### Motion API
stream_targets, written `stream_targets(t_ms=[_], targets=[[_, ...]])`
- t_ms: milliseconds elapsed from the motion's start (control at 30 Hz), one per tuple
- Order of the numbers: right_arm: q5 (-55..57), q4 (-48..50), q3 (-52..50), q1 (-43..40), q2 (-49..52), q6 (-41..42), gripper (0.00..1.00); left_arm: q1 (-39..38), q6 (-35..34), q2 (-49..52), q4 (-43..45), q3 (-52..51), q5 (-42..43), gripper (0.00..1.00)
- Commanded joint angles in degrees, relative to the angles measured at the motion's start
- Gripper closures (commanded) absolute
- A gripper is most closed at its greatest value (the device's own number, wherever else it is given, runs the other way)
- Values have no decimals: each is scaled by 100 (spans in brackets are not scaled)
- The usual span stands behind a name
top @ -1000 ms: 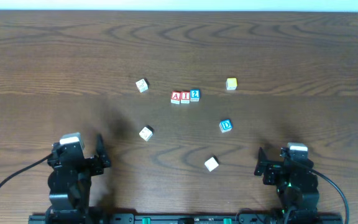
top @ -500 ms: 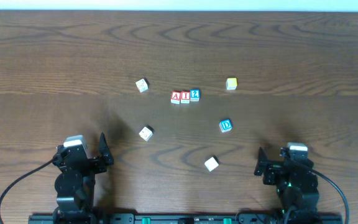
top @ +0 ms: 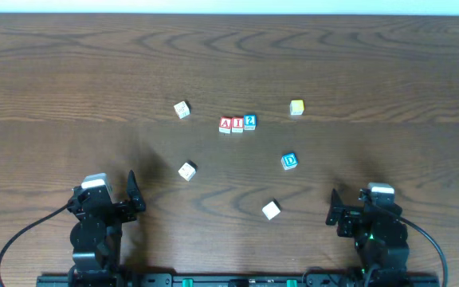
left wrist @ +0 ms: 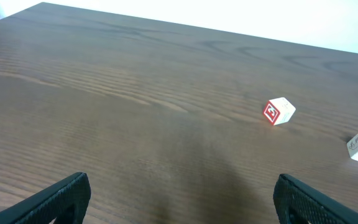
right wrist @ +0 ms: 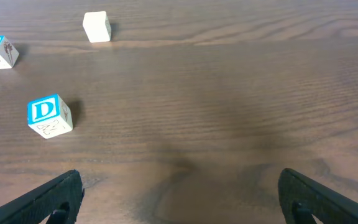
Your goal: Spell out Ai2
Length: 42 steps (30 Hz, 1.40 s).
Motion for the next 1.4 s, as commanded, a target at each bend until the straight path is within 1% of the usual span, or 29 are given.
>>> stream_targets(t_ms=[0,467,700,1367], targets=[[-17,-9,-22,-55,-33,-33,1,35,22,-42,0,-136,0,5],[-17,-4,-24,-52,-33,-33,1,35,20,-42,0,-136,0,5],[-17,-2,-24,162,-37,-33,1,35,20,-42,2,-136,0,5],[-17,-7,-24,164,-33,-33,1,35,20,-42,2,-136,0,5]])
